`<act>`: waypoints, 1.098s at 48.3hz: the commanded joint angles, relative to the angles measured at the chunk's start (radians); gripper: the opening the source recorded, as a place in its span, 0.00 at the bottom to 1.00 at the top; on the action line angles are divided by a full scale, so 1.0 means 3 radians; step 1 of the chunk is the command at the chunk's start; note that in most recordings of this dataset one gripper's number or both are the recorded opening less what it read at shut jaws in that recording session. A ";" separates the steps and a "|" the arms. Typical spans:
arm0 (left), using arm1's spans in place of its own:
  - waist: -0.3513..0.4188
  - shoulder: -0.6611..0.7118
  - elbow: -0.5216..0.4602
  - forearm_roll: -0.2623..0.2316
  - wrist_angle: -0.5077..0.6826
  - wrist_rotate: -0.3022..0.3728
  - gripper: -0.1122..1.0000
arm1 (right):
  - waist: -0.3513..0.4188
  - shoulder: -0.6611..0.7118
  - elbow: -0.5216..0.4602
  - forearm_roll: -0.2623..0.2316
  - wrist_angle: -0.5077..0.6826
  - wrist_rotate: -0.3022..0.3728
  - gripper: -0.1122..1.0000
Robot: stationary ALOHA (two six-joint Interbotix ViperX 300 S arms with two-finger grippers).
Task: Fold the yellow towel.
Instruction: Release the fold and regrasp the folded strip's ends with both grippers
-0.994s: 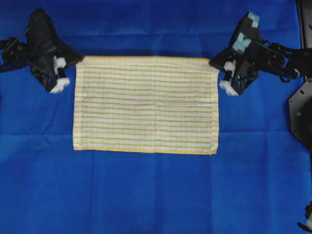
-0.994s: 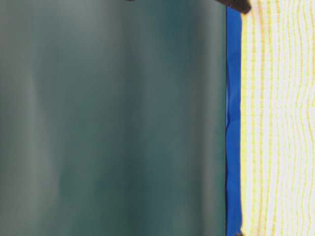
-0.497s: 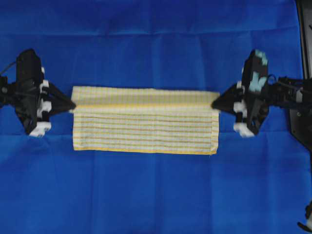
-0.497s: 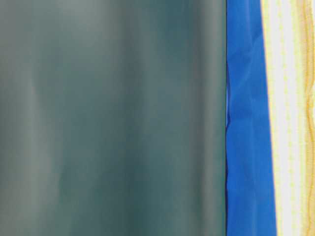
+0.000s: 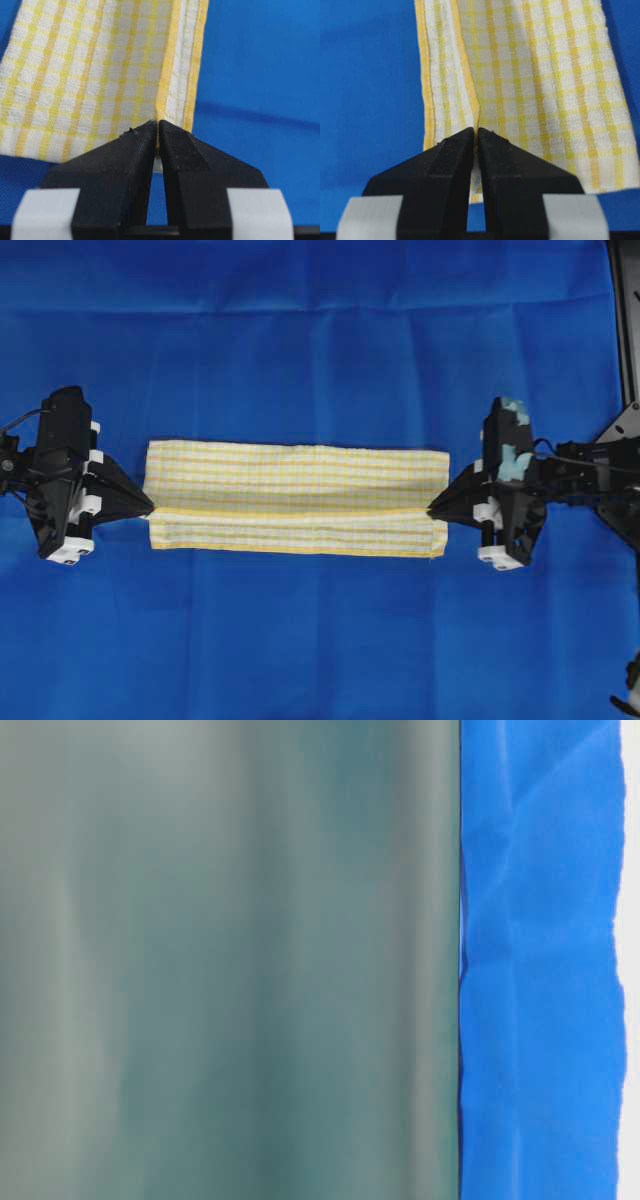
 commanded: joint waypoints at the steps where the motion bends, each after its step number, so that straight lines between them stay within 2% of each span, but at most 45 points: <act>1: -0.0010 0.0026 -0.0077 -0.0005 -0.0010 0.0010 0.12 | 0.0020 0.0051 -0.0102 0.0005 0.0000 -0.0005 0.13; 21: -0.0041 0.0220 -0.0199 -0.0005 0.0082 -0.0020 0.14 | 0.0148 0.0138 -0.0169 0.0005 0.0072 -0.0010 0.16; 24: -0.0041 0.0199 -0.0199 -0.0005 0.0097 -0.0026 0.23 | 0.0164 0.0133 -0.0169 0.0005 0.0082 -0.0010 0.27; 32: -0.0036 0.0046 -0.0215 -0.0005 0.0164 0.0031 0.66 | 0.0179 0.0031 -0.0133 -0.0020 0.0102 -0.0056 0.71; 34: -0.0020 -0.0005 -0.0215 -0.0005 0.0179 0.0046 0.76 | 0.0159 -0.0015 -0.0112 -0.0041 0.0102 -0.0066 0.80; 36: 0.0015 -0.0056 -0.0210 0.0000 0.0199 0.0056 0.82 | 0.0128 -0.0072 -0.0092 -0.0066 0.0102 -0.0066 0.86; 42: 0.0235 -0.0164 -0.0205 0.0000 0.0230 0.0123 0.77 | -0.0143 -0.0245 0.0000 -0.0138 0.0107 -0.0102 0.79; 53: 0.0844 -0.0082 -0.0256 0.0020 0.0322 0.0358 0.74 | -0.0741 -0.0261 0.0005 -0.0164 0.0307 -0.0322 0.80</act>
